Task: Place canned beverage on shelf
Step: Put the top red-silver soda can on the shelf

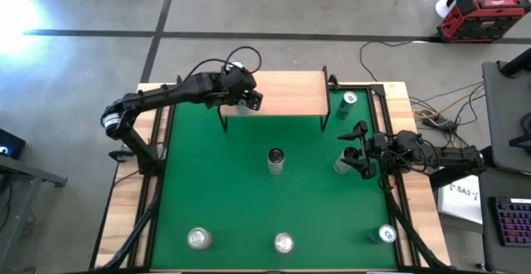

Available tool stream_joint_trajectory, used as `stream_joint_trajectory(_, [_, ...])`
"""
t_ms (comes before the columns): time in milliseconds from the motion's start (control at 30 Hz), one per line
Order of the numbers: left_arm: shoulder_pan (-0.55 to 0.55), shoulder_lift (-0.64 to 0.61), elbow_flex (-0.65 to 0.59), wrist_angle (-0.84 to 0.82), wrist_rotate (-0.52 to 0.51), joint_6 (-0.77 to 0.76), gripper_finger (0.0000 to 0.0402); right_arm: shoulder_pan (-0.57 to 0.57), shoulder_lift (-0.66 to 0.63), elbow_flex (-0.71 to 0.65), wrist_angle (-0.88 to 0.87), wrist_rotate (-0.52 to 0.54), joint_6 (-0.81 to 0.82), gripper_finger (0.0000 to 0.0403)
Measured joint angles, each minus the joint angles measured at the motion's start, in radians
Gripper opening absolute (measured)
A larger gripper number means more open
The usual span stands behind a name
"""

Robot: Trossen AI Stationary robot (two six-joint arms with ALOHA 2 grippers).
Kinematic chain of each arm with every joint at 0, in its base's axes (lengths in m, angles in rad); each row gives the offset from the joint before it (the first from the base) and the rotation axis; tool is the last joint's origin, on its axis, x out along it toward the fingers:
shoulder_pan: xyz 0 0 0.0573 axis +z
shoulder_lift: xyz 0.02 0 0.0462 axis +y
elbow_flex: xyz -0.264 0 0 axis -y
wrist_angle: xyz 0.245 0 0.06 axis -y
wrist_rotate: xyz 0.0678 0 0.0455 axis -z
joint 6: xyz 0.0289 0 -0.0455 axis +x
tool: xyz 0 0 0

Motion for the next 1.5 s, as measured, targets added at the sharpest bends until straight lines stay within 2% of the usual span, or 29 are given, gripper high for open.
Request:
stream_joint_trajectory(333, [-0.008,0.001,0.005,0.005,-0.035,-0.008,0.0356,0.0,0.0,0.0,0.0,0.0,0.0,0.0357])
stream_joint_trajectory(533, [-0.05,0.001,0.005,-0.005,-0.112,-0.044,0.0372,0.0,0.0,0.0,0.0,0.0,0.0,0.0357])
stream_joint_trajectory(800, [-0.138,0.001,0.001,-0.082,-0.232,-0.246,0.0373,0.0,0.0,0.0,0.0,0.0,0.0,0.0357])
stream_joint_trajectory(933, [-0.182,0.001,-0.025,-0.064,-0.322,-0.308,0.0373,0.0,0.0,0.0,0.0,0.0,0.0,0.0357])
stream_joint_trajectory(1200, [-0.2,0.001,-0.119,0.077,-0.406,-0.33,0.0373,0.0,0.0,0.0,0.0,0.0,0.0,0.0357])
stream_joint_trajectory(1500, [-0.2,0.001,-0.179,0.134,-0.444,-0.331,0.036,0.0,0.0,0.0,0.0,0.0,0.0,0.0357])
